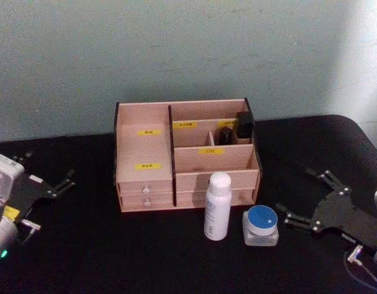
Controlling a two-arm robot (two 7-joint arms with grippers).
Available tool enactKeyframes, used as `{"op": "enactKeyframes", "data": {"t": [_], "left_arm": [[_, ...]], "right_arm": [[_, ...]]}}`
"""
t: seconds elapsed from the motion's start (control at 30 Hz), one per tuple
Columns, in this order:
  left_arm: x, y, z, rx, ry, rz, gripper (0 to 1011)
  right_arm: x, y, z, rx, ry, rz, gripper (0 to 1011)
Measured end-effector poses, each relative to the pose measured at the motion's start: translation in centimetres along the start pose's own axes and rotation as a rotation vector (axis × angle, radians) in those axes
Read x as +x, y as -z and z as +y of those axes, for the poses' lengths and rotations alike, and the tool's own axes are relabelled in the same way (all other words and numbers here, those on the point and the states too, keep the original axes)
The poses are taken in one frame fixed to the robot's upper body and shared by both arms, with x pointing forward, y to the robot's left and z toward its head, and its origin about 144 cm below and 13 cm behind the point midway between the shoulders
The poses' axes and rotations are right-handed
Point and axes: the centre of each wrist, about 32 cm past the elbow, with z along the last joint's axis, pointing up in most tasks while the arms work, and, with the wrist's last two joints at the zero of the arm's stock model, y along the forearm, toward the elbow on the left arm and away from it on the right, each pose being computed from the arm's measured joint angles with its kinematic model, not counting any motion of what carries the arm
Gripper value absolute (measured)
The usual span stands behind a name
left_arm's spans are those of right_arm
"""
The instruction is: Pick up the facial cleanser and watermelon frost from the table and place them into the tiered storage box.
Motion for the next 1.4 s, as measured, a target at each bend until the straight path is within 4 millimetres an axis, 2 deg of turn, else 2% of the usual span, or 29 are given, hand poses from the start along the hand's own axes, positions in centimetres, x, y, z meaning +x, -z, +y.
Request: {"op": "enactKeyframes", "data": {"t": [0.17, 0.73, 1.4], "left_arm": [[0.0, 0.0, 0.0, 0.0, 0.0, 0.0, 1001], [0.0, 0.0, 0.0, 0.0, 0.0, 0.0, 1001], [0.0, 0.0, 0.0, 0.0, 0.0, 0.0, 1001]], "right_arm": [[-0.2, 0.0, 0.6, 0.006, -0.056, 0.016, 1000], [-1.0, 1.1, 4.9, -0.01, -0.189, 0.105, 1000], [-1.1, 1.9, 8.9, -0.007, -0.238, 0.202, 1000]]}}
